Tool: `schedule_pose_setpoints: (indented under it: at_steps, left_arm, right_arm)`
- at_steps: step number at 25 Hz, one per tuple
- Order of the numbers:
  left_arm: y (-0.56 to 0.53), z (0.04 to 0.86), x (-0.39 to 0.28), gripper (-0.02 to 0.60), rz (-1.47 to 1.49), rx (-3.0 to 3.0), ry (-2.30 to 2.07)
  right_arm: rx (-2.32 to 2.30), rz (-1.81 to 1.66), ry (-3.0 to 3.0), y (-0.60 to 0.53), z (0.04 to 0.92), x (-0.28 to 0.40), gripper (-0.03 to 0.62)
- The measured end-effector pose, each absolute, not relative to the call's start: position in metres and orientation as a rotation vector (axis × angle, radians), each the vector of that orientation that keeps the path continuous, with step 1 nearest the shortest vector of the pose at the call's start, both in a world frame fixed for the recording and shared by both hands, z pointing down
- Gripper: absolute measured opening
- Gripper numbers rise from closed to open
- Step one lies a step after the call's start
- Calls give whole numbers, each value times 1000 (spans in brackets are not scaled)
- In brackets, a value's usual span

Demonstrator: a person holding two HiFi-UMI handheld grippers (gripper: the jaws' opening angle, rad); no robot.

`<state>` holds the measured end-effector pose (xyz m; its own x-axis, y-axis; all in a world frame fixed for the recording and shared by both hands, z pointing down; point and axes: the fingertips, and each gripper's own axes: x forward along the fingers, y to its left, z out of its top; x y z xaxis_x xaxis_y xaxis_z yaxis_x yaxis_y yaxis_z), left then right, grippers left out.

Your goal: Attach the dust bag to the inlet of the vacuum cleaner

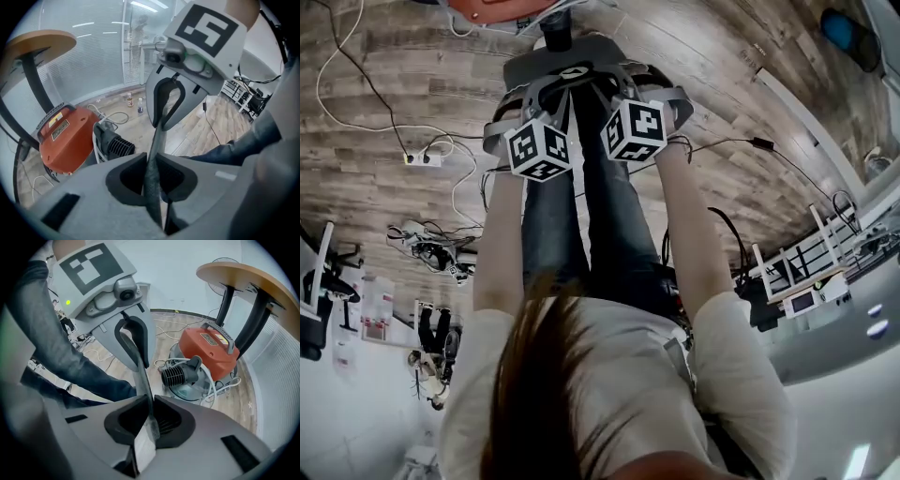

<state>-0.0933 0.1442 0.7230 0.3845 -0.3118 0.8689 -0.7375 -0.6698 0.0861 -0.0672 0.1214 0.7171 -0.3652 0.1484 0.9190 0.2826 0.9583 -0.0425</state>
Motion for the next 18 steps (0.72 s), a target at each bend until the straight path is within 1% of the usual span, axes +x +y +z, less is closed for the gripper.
schedule_pose_setpoints:
  at_steps: [6,18]
  left_arm:
    - [132,754,-108,54,1286,2129,-903]
    - [135,767,-127,54,1303,2081,-942]
  right_arm:
    - [-208,-139,-1944,114,738,-77,37]
    - [-196,-124,-1942,115,752,-96,38]
